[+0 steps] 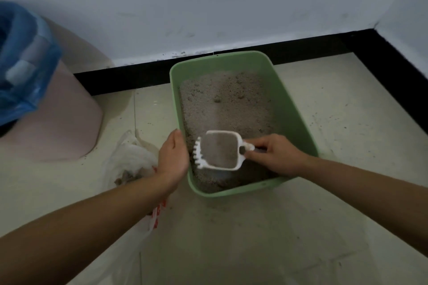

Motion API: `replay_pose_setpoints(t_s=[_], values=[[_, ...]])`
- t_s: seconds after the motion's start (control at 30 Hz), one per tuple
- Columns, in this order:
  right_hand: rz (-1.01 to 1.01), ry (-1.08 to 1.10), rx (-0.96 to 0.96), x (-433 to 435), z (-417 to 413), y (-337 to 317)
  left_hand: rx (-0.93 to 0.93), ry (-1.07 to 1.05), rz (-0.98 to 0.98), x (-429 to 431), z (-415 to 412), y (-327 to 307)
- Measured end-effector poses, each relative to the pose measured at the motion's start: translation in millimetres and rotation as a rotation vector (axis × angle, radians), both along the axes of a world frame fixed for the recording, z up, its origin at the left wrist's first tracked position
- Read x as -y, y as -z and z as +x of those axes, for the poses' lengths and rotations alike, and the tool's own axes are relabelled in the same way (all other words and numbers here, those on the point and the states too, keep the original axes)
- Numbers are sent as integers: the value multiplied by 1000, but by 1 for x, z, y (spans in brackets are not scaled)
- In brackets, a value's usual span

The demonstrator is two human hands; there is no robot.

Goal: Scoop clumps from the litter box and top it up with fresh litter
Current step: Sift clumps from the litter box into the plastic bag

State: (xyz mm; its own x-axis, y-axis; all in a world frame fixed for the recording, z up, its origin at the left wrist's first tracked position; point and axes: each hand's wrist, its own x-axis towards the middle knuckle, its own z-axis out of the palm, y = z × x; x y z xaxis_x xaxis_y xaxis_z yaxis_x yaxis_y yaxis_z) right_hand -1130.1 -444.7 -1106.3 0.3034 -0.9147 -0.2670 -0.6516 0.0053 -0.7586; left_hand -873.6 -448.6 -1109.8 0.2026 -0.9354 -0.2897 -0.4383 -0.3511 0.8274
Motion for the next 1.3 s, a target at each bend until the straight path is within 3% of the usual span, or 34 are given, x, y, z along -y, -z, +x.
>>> replay_pose_setpoints(t_s=[0.3,0.7,1.3], values=[[-43,5,66,-10,7,-2,-80,-49,106,-4,8,3],[-124,-87,-25,-13,4,4,-196,-44,101,-5,11,-5],[-275,-165,-111,-13,5,-7,-205,7,124,-1,20,-12]])
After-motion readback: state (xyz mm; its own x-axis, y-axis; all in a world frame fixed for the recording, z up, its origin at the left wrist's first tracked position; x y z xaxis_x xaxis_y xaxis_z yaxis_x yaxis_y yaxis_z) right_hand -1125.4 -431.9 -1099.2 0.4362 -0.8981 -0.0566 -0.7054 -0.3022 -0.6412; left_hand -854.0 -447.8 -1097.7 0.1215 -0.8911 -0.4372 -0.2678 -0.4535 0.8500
